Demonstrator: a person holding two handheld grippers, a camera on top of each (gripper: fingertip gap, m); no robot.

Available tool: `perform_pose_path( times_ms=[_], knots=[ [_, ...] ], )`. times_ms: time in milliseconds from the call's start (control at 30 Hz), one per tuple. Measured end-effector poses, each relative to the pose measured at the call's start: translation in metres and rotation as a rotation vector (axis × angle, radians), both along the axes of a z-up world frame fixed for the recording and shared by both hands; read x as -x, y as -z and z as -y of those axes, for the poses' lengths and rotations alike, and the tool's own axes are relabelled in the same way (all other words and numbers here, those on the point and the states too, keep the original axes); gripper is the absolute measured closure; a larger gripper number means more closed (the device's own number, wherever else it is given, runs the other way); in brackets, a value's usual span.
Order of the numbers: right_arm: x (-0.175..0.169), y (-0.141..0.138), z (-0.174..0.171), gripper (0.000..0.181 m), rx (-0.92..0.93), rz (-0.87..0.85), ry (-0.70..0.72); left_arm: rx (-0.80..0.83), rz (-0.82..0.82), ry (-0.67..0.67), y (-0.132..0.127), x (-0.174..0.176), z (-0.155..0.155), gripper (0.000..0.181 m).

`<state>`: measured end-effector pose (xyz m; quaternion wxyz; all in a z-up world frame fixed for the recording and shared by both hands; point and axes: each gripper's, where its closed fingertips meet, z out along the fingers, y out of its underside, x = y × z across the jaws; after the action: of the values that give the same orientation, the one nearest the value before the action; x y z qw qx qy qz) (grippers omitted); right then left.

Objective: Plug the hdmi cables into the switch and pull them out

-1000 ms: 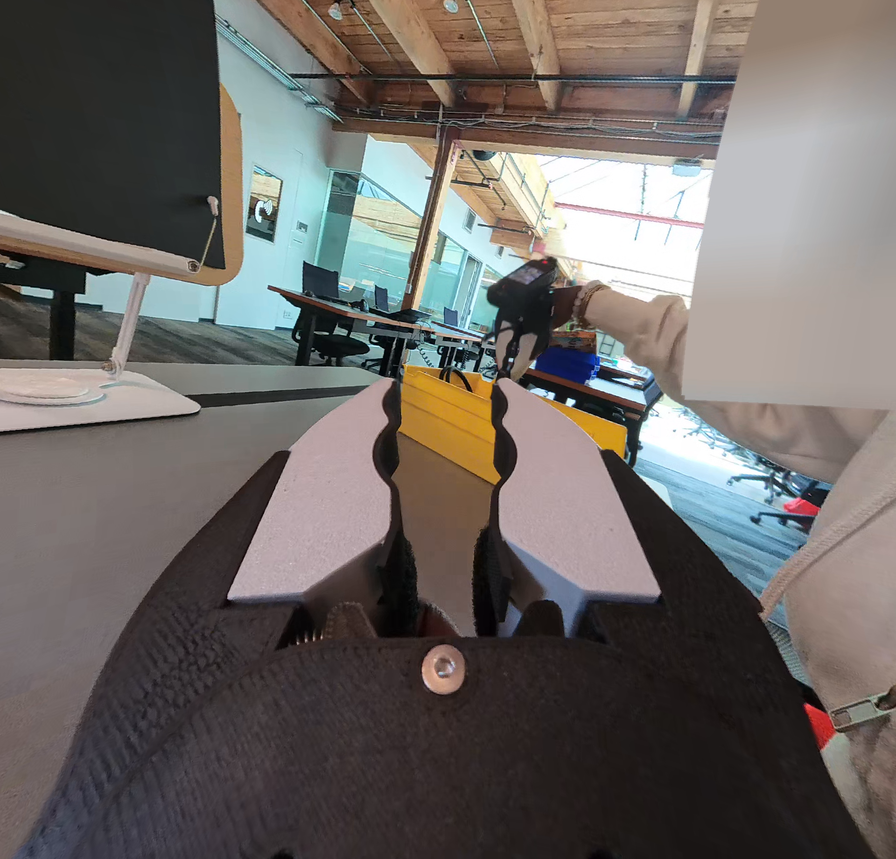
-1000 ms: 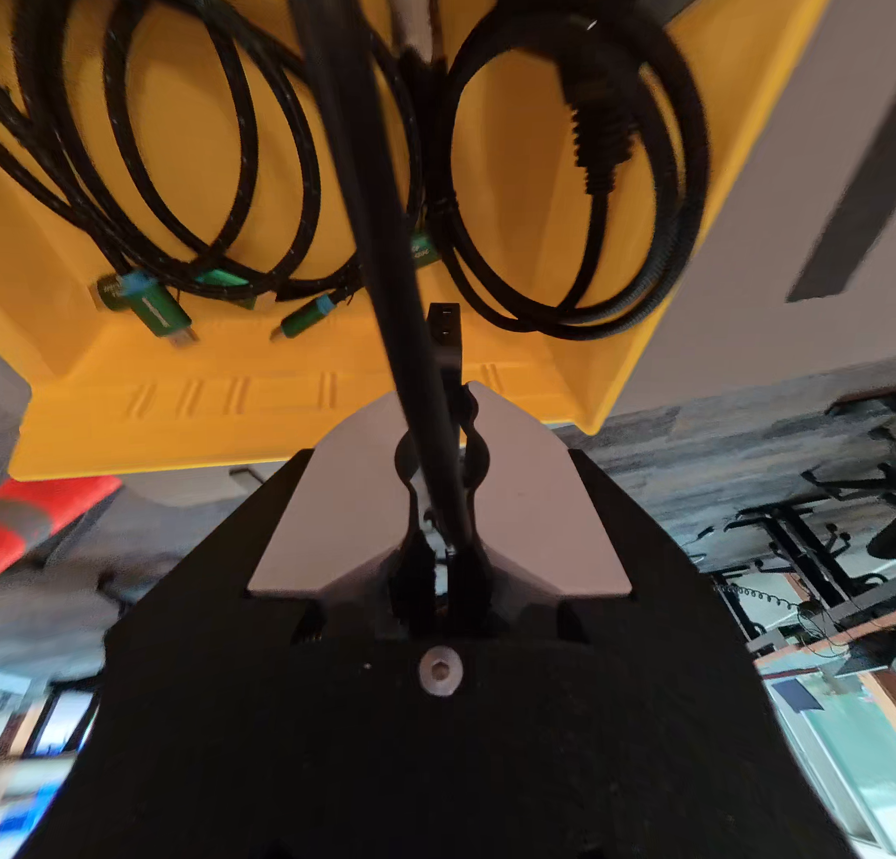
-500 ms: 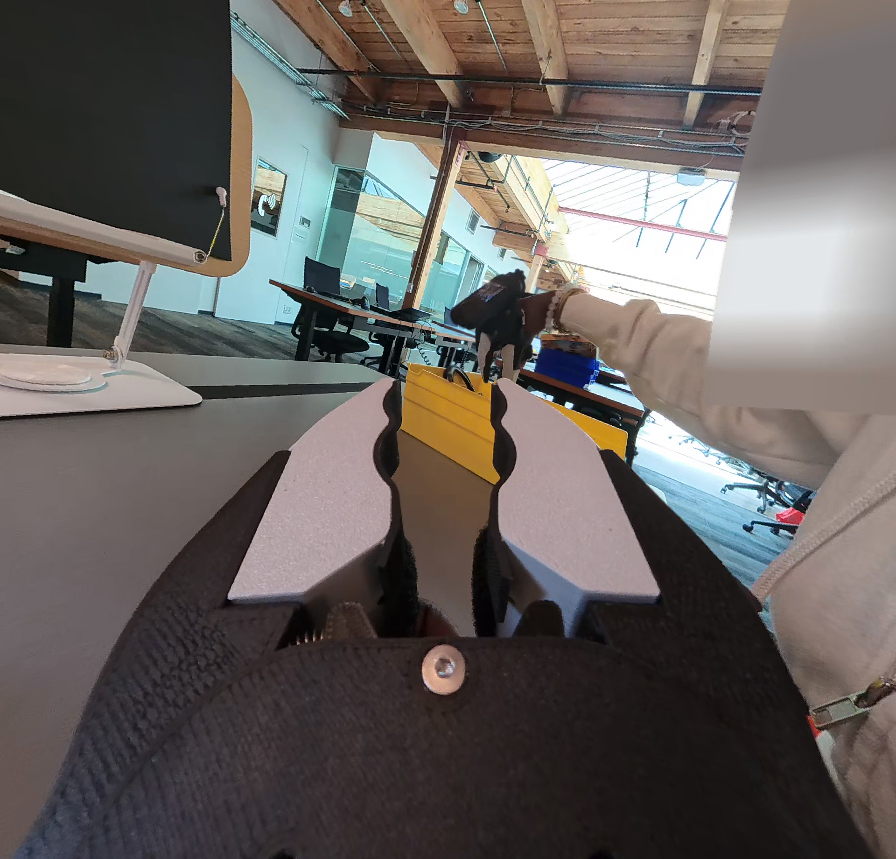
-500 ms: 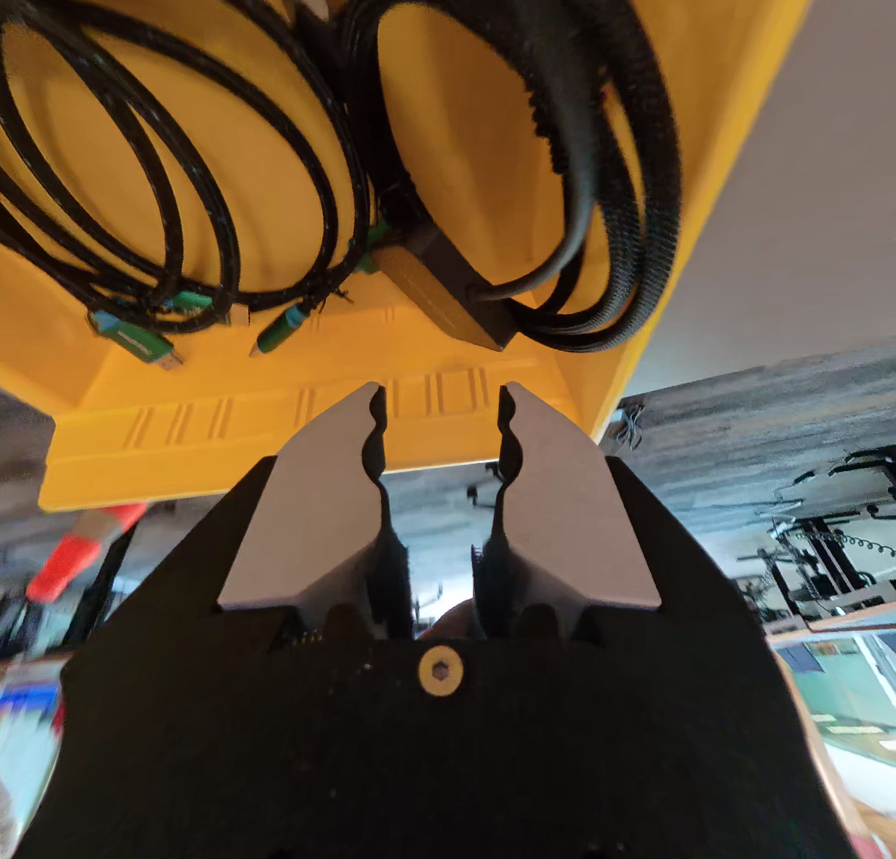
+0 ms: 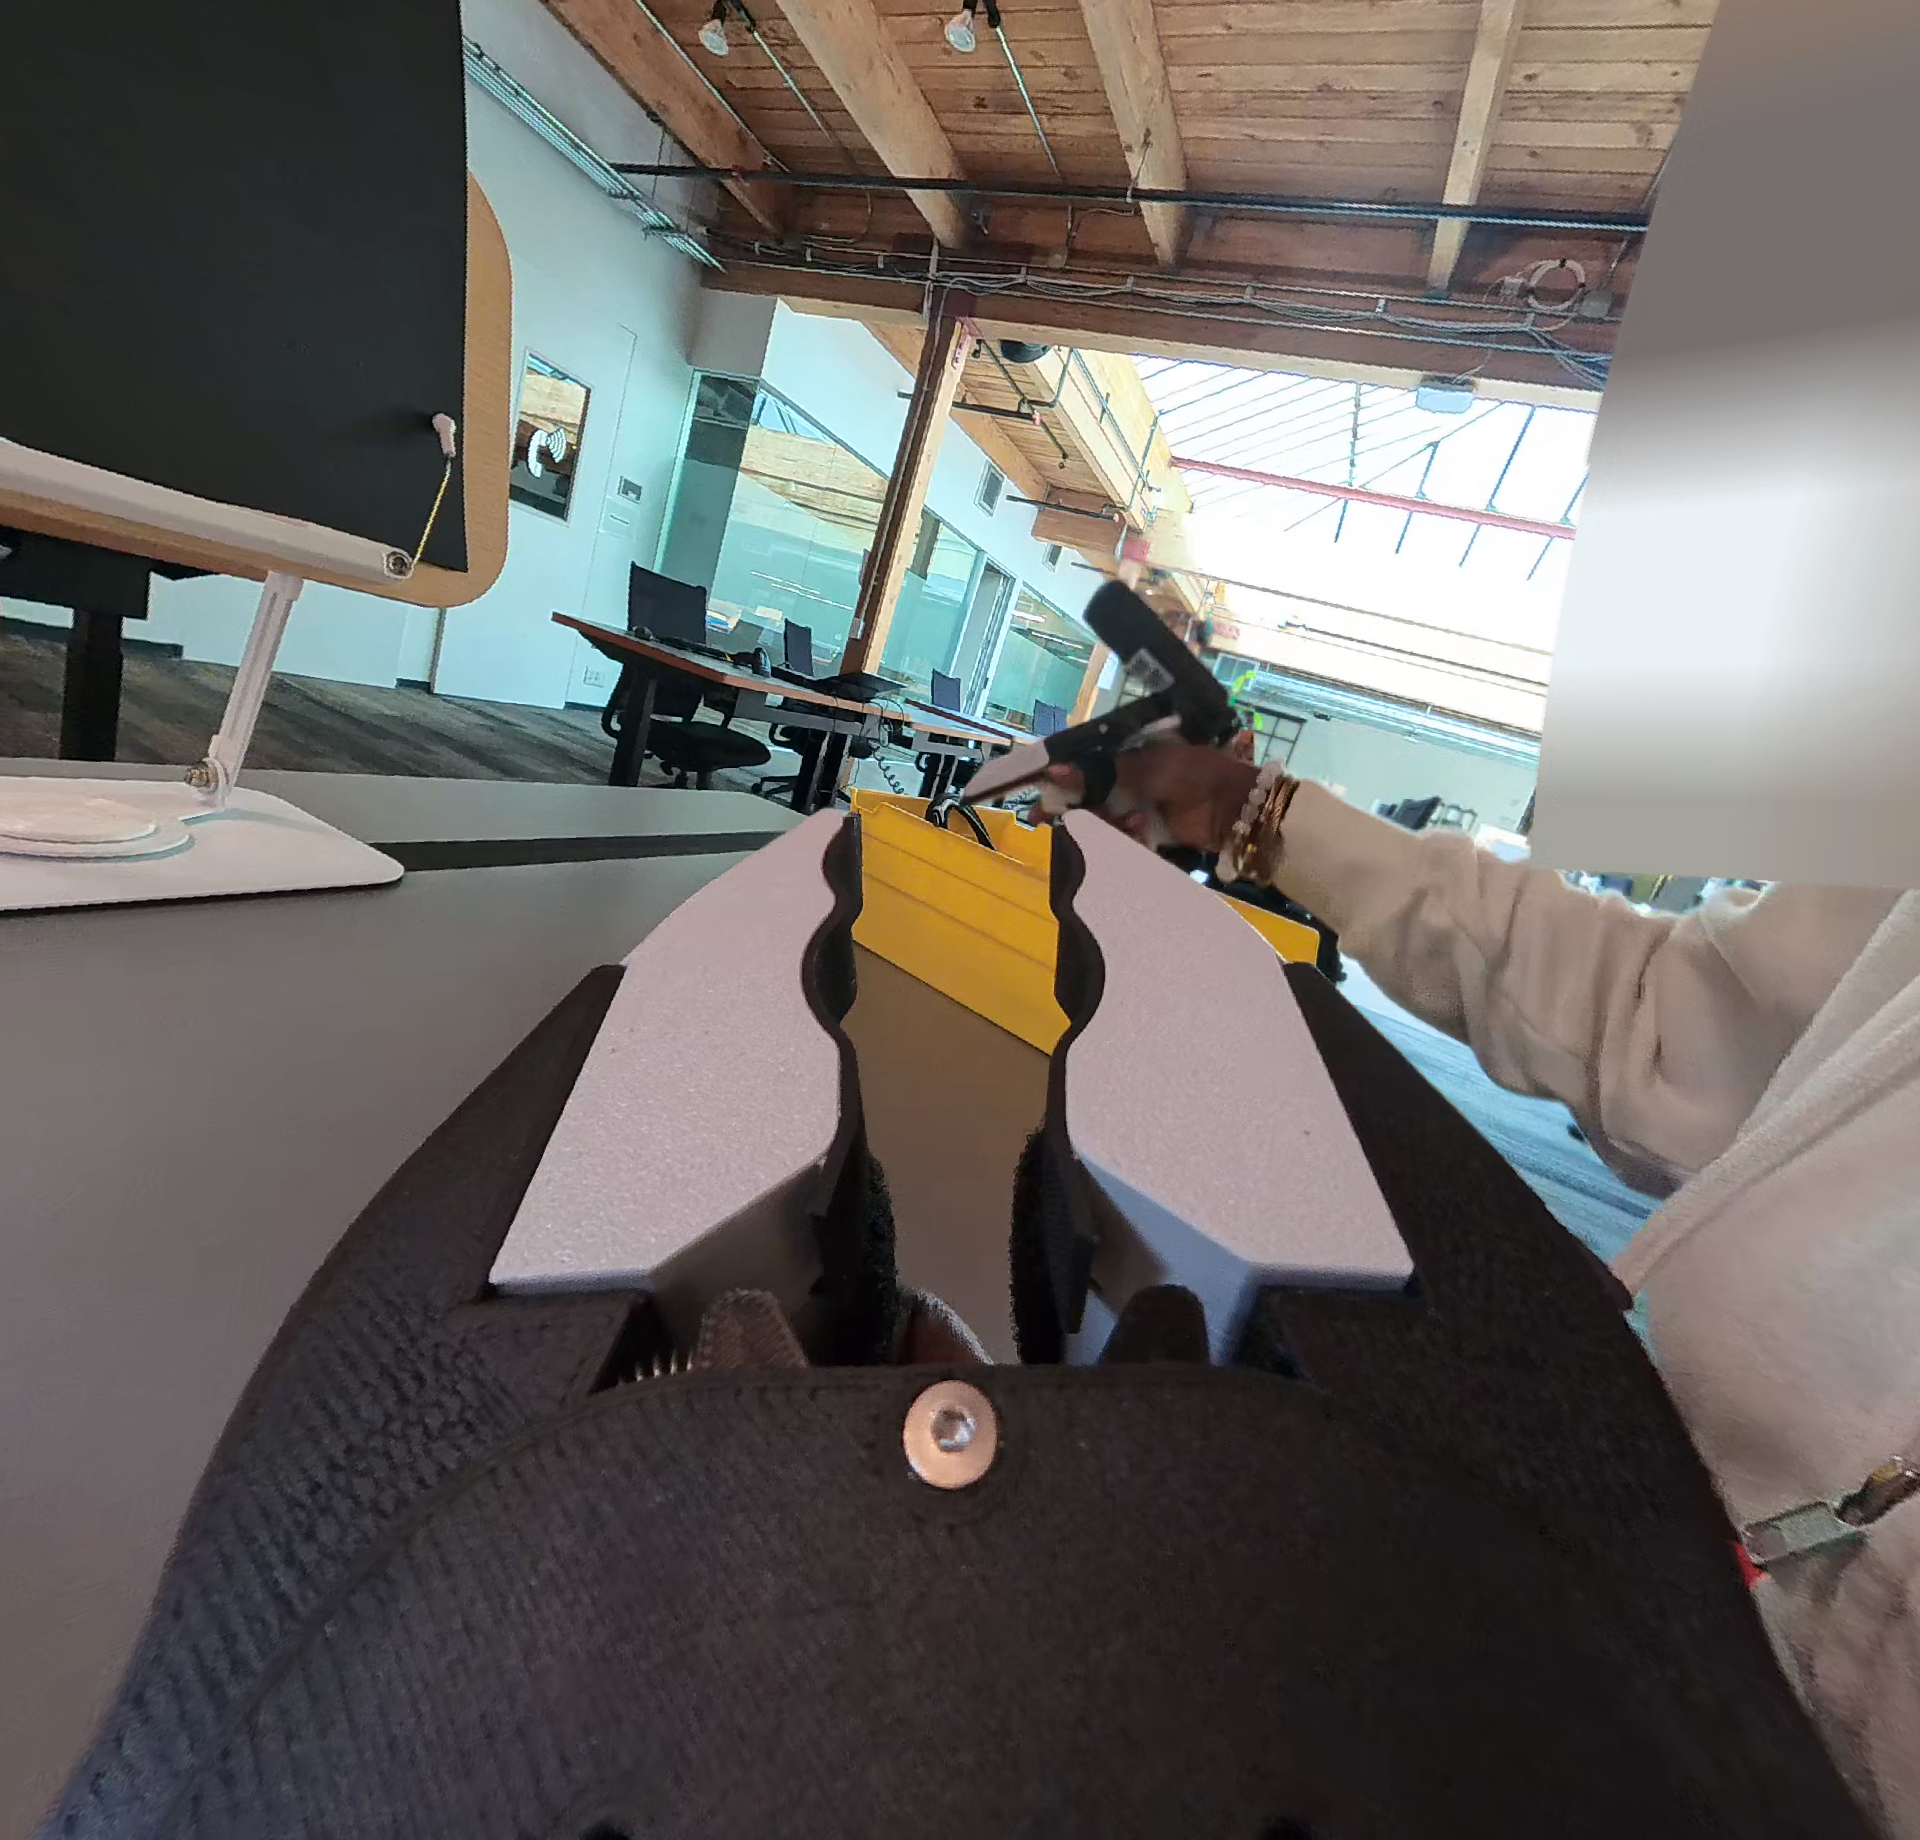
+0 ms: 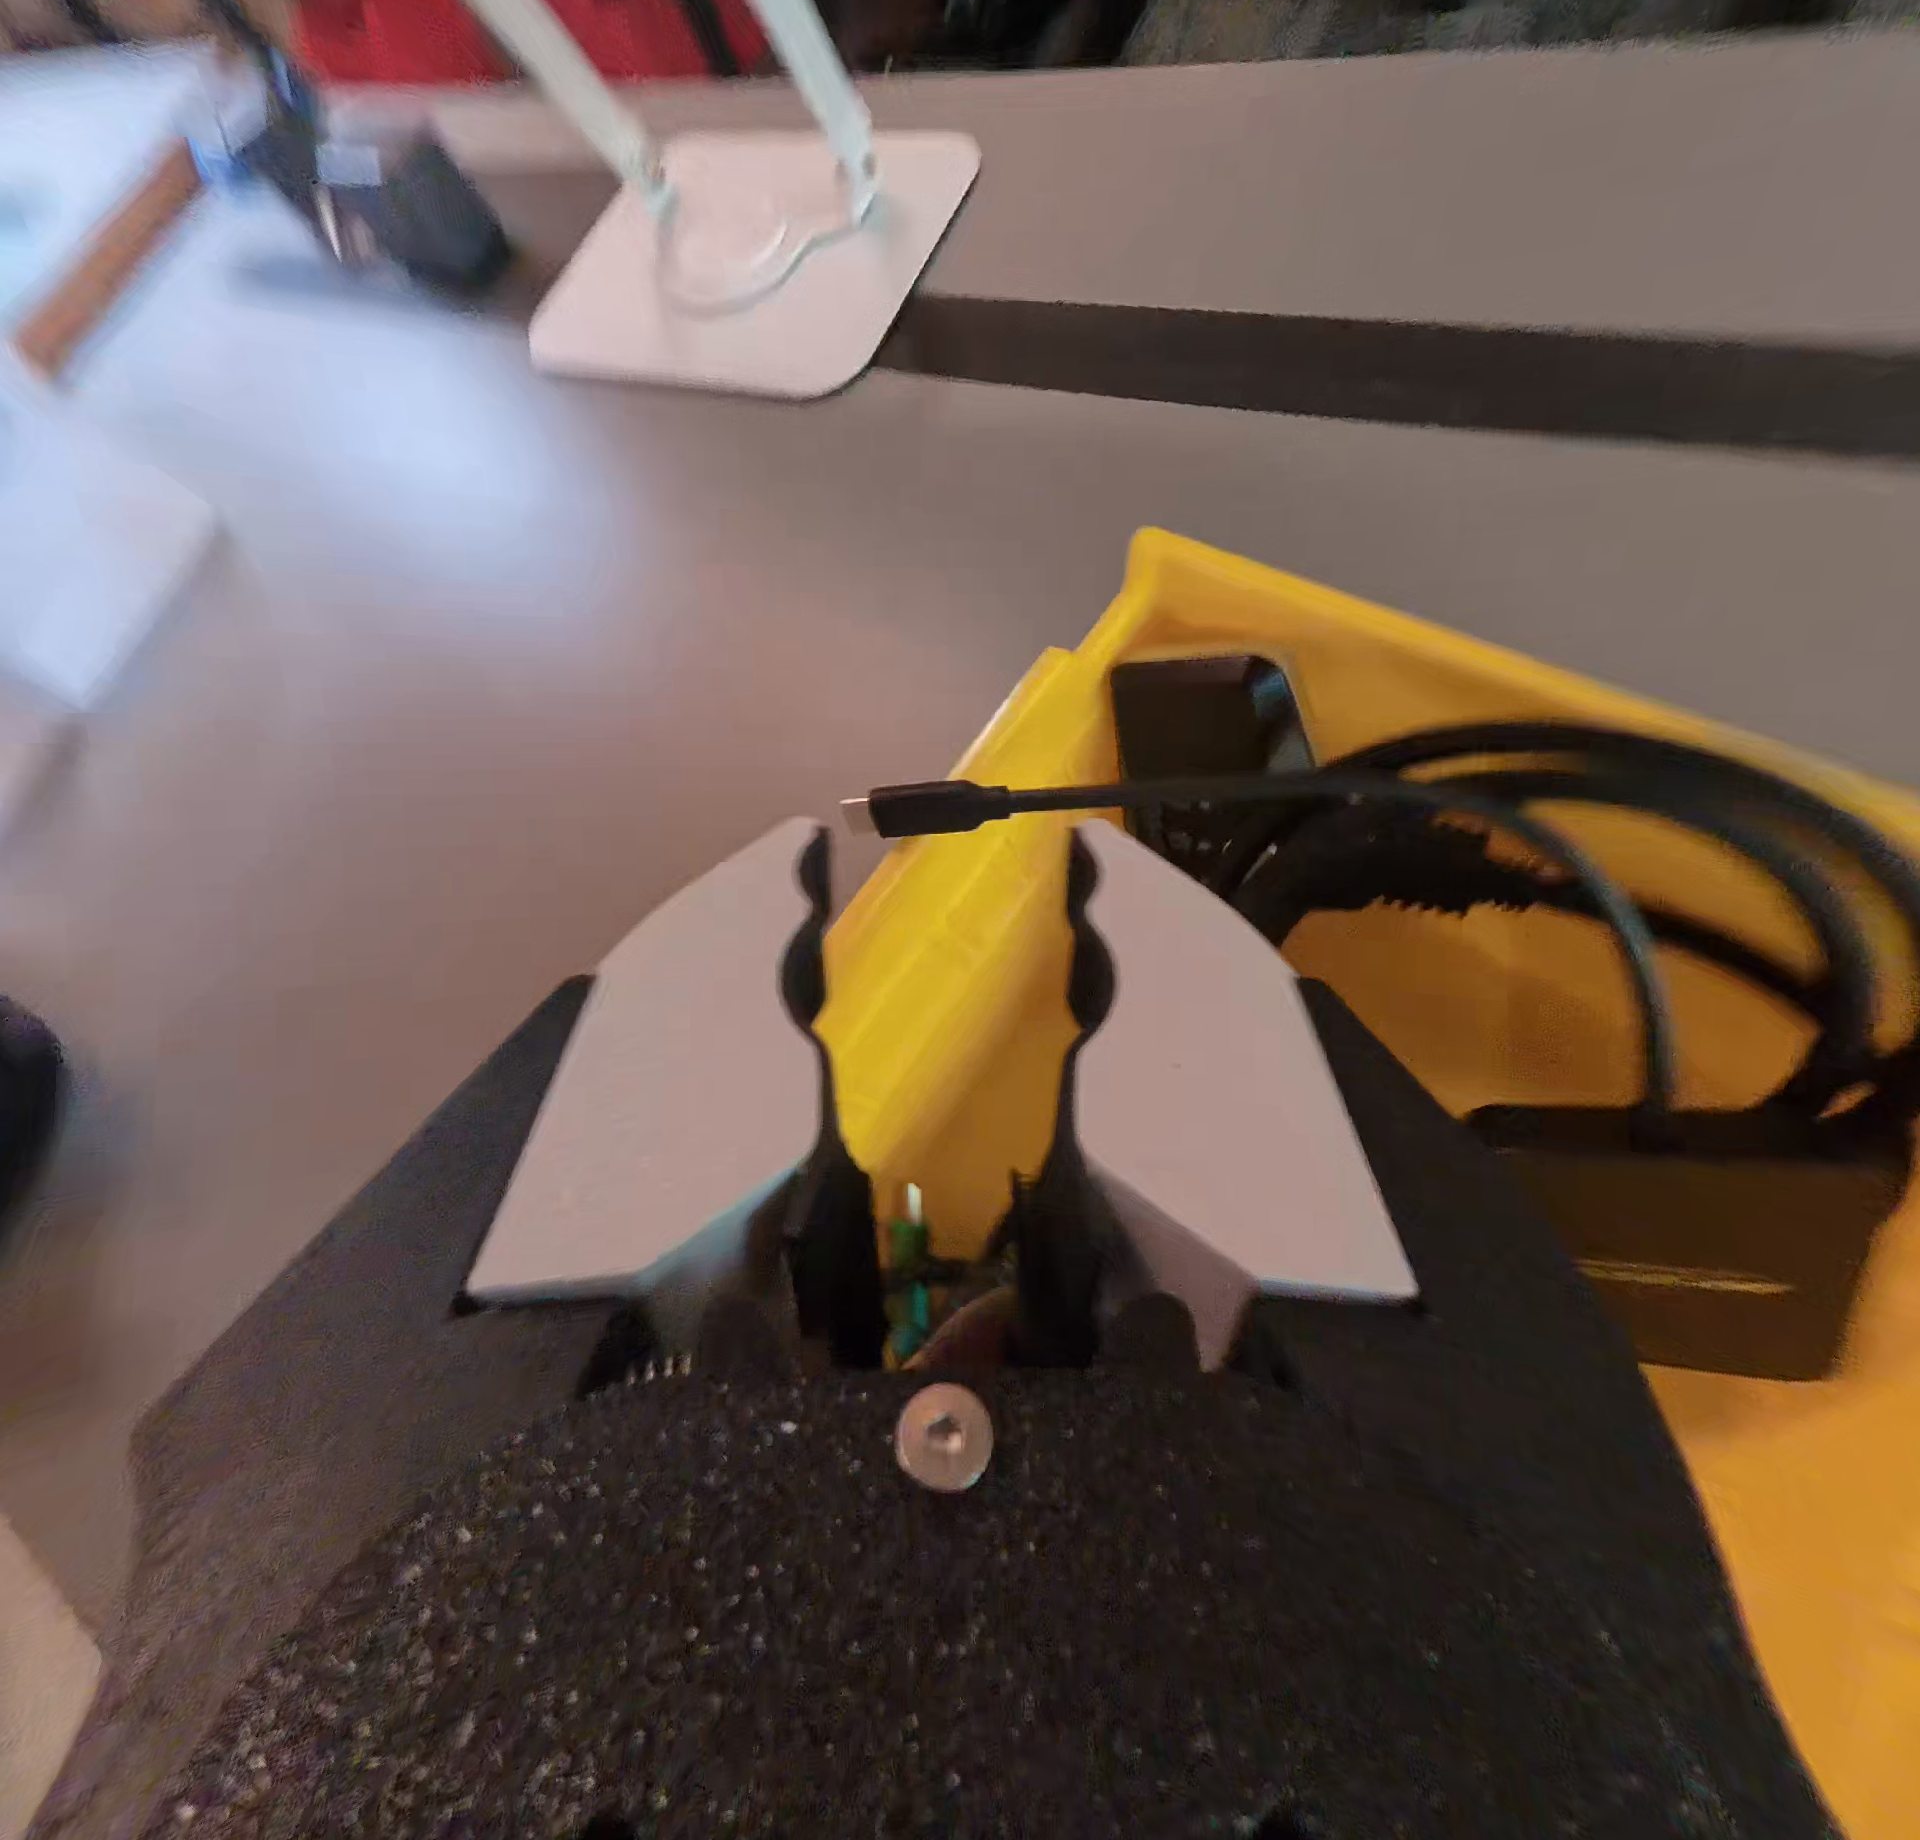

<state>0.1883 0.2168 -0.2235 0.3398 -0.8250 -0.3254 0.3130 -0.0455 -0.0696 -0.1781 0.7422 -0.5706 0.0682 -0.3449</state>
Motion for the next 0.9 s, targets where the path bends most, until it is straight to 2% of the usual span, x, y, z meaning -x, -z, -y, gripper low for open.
perform_pose_path(
  times_ms=[33, 67, 167, 233, 300, 433, 533, 667, 767, 900],
  knots=[
    [0.001, 0.005, -0.001, 0.128, 0.049, -0.089, 0.053, -0.004, -0.001, -0.006, 0.0, 0.001, 0.001, 0.147],
    [0.002, 0.008, -0.004, 0.127, 0.092, -0.188, 0.102, -0.007, 0.0, -0.011, -0.001, 0.002, 0.001, 0.147],
    [0.005, 0.005, -0.016, 0.136, 0.194, -0.464, 0.222, -0.009, 0.015, 0.004, -0.002, 0.001, 0.001, 0.148],
    [0.004, 0.008, -0.024, 0.147, 0.218, -0.52, 0.253, -0.009, 0.015, 0.011, -0.001, 0.0, 0.002, 0.148],
    [0.001, 0.013, -0.03, 0.165, 0.165, -0.471, 0.256, -0.014, 0.009, 0.002, -0.001, 0.001, 0.003, 0.148],
    [-0.022, 0.005, -0.043, 0.168, -0.042, -0.346, 0.302, -0.013, 0.019, -0.001, -0.001, 0.003, 0.002, 0.149],
    [-0.035, 0.011, -0.046, 0.168, -0.128, -0.21, 0.293, -0.01, 0.02, 0.008, -0.001, 0.002, 0.002, 0.149],
    [-0.025, 0.037, -0.034, 0.167, -0.174, 0.0, 0.168, -0.005, 0.001, 0.005, 0.001, 0.0, 0.001, 0.149],
    [-0.019, 0.048, -0.025, 0.158, -0.157, 0.106, 0.101, 0.004, -0.019, -0.004, 0.002, -0.001, 0.0, 0.149],
    [-0.03, 0.036, -0.004, 0.133, -0.112, 0.161, 0.08, 0.013, -0.06, -0.023, 0.005, -0.002, -0.001, 0.149]
  ],
)
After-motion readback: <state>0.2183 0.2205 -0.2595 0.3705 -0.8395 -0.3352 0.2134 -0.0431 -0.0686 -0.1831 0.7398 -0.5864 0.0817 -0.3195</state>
